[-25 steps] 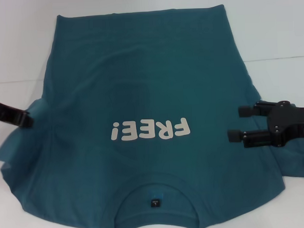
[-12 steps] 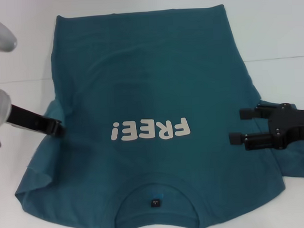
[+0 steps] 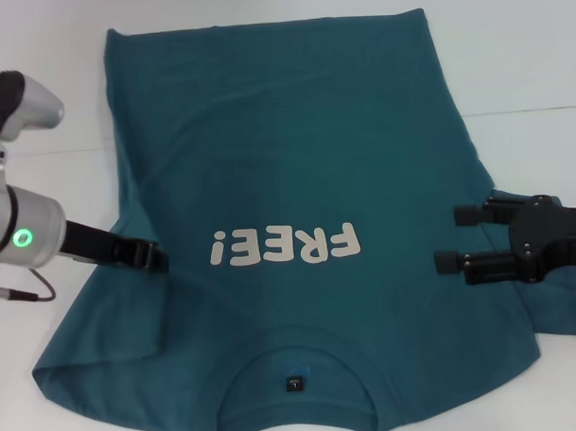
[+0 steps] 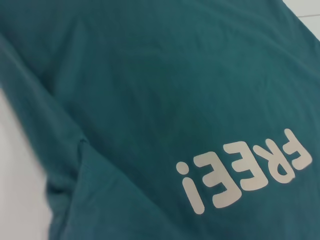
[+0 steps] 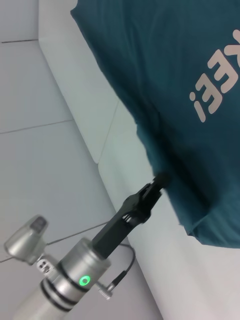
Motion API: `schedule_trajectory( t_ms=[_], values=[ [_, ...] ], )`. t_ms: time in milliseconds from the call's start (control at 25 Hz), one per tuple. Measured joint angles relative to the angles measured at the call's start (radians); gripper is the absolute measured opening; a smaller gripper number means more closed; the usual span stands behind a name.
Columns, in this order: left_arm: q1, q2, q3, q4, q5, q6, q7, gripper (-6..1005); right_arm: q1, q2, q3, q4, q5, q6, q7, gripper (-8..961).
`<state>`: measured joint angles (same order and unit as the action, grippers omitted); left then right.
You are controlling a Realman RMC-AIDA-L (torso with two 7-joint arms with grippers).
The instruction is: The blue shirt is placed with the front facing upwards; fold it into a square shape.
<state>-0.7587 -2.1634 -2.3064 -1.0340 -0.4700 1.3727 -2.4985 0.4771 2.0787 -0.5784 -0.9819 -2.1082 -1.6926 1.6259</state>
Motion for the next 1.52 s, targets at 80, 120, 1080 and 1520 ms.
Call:
schedule_trajectory(
  t_ms=[80,120,1080,1520],
  values=[
    [0.002,-0.002,0.022,0.020,-0.009,-0.041,0.000,115,0.000,0.000,0.000,0.001,0.000,-0.001,-0.001,946],
    [0.005,-0.003,0.037,0.025,-0.020,-0.061,0.000,116,0.000,0.000,0.000,0.002,0.000,-0.001,-0.001,946],
    [0.088,0.000,0.130,0.096,-0.067,-0.389,0.000,681,0.011,0.004,0.001,0.004,0.001,0.007,0.007,945],
    [0.045,-0.006,0.168,0.178,-0.088,-0.423,0.008,678,0.014,0.002,0.000,0.003,-0.005,0.009,0.017,946]
  ],
)
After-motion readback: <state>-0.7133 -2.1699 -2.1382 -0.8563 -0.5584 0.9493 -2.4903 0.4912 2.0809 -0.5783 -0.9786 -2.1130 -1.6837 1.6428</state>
